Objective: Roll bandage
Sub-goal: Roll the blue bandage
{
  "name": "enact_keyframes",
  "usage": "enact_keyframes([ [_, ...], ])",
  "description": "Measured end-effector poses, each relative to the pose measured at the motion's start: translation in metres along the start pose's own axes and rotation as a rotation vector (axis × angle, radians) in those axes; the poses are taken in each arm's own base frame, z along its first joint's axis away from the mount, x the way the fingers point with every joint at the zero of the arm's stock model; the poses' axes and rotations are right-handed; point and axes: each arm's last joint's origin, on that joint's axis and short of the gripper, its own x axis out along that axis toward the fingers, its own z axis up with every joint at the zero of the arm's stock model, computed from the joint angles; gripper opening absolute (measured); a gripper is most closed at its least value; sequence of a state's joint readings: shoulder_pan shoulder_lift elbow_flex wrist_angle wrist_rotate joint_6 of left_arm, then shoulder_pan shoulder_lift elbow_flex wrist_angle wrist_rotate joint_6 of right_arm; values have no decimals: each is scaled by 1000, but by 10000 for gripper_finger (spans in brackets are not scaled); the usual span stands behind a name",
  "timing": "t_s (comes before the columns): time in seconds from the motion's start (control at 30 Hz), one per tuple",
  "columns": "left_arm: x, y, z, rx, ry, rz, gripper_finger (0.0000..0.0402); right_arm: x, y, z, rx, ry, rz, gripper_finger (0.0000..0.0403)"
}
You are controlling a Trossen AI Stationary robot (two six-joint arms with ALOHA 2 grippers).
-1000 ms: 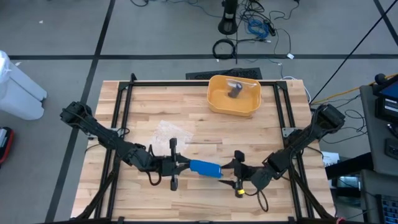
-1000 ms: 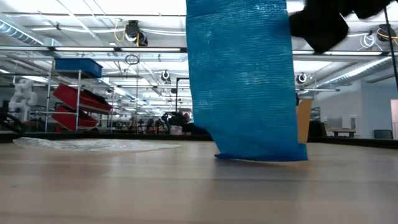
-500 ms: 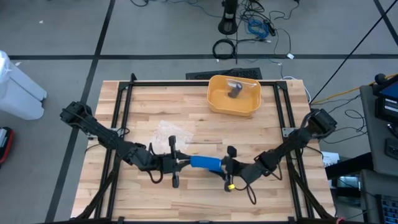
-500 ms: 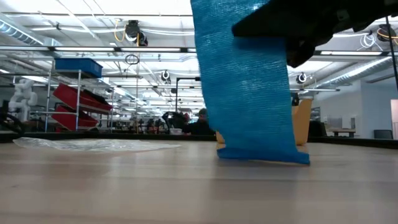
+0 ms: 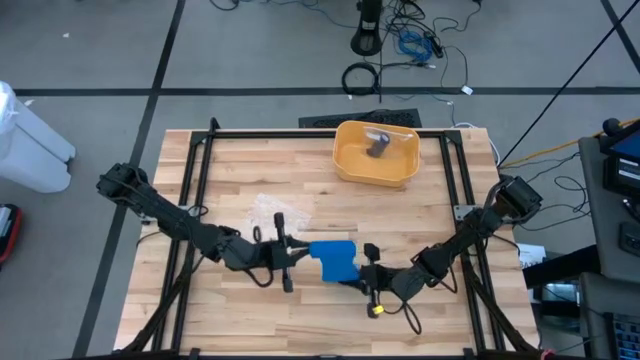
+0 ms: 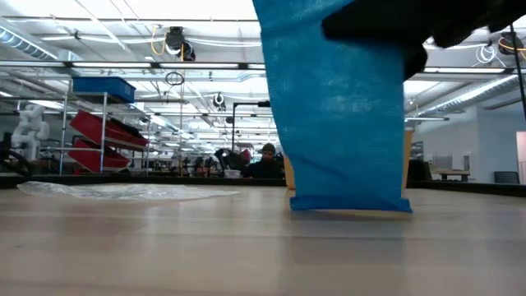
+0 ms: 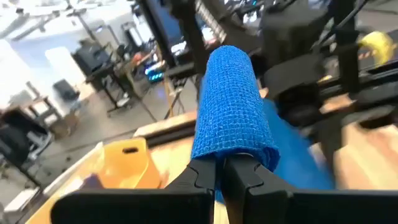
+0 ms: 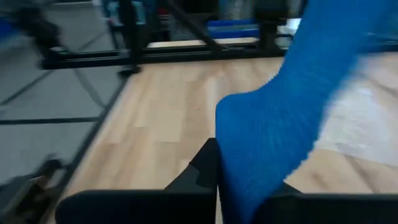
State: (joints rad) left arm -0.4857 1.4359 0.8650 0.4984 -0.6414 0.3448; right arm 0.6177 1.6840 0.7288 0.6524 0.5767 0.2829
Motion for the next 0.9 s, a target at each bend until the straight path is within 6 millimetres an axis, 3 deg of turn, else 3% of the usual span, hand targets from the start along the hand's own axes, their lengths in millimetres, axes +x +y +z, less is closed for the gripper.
enact_keyframes([
  [0.17, 5, 6, -5, -29, 33, 20, 7, -4, 11, -1, 31, 36, 187, 0],
  [0.4, 8, 10, -10, -16, 64, 27, 7, -10, 21, 2, 75, 3, 278, 0],
  [0.67, 9, 10, -21, 45, 158, 10, 7, -15, 26, 22, 150, -157, 381, 0],
  [0.9, 8, 9, -29, 55, 218, -31, 7, -22, 15, 49, 185, -250, 369, 0],
])
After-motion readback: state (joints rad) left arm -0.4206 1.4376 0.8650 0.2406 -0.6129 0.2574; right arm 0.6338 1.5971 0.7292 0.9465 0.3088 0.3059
